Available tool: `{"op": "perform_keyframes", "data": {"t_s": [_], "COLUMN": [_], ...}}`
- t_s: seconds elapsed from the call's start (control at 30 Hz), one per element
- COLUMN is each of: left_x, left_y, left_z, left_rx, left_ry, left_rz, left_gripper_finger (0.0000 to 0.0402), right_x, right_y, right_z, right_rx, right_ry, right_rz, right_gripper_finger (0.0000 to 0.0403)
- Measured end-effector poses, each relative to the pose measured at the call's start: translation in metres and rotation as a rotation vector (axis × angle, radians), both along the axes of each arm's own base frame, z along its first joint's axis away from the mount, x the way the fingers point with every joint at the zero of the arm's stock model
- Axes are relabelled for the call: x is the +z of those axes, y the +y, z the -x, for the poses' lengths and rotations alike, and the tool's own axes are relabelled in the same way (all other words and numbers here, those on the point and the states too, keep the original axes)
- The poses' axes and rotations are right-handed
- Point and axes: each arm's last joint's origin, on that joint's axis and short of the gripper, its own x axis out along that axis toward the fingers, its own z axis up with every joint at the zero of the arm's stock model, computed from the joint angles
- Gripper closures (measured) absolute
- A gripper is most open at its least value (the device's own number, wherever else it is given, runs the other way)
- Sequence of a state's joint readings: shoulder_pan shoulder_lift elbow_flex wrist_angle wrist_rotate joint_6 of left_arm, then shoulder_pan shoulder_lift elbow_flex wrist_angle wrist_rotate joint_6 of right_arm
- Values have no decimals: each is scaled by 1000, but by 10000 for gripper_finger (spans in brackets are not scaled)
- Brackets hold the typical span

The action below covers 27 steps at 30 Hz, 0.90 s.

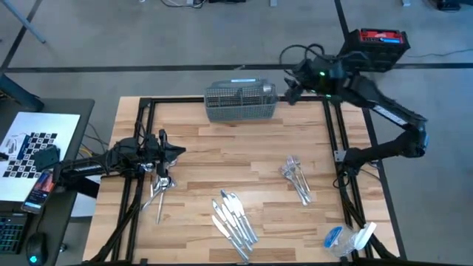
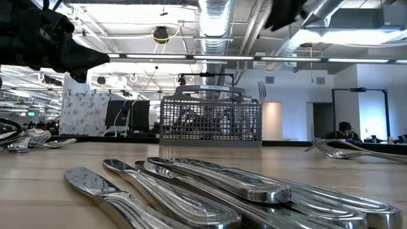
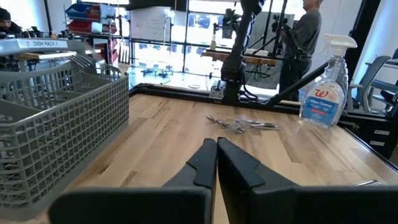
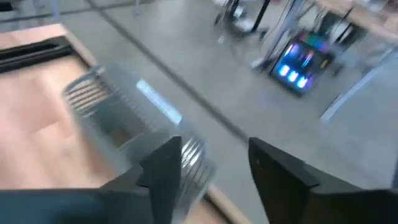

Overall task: Sort silverware
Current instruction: Put the silver fork into the gray organizer

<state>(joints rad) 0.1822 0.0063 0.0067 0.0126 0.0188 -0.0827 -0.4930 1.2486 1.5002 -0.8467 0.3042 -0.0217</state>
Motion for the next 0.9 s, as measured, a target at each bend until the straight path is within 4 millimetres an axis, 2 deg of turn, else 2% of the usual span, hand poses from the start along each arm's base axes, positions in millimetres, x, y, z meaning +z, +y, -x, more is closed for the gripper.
{"op": "perform_keyframes", "data": {"t_s": [0.1, 0.2, 0.33, 0.4, 0.47, 0.57, 0.67, 0.8, 0.9], "left_x": [0, 0, 0, 0, 0, 0, 0, 0, 0], "left_y": [0, 0, 0, 0, 0, 0, 0, 0, 0], "left_z": [0, 0, 0, 0, 0, 0, 0, 0, 0], "left_rx": [0, 0, 0, 0, 0, 0, 0, 0, 0], "left_ry": [1, 1, 1, 1, 1, 1, 1, 1, 1], "left_rz": [0, 0, 0, 0, 0, 0, 0, 0, 1], "left_gripper_finger": [402, 402, 402, 402, 402, 402, 402, 402, 402], "right_x": [-19, -64, -129, -161, -184, -207, -224, -240, -251], "right_y": [23, 50, 92, 115, 137, 161, 176, 179, 179], "right_z": [7, 2, -4, -10, -13, -9, -2, 4, 0], "right_rx": [68, 70, 100, 130, 155, 144, 106, 46, 28], "right_ry": [107, 282, 421, 403, 349, 291, 283, 290, 255], "right_rz": [-281, -507, -617, -638, -669, -730, -730, -662, -650], "right_gripper_finger": [194, 191, 192, 192, 193, 193, 193, 193, 193]}}
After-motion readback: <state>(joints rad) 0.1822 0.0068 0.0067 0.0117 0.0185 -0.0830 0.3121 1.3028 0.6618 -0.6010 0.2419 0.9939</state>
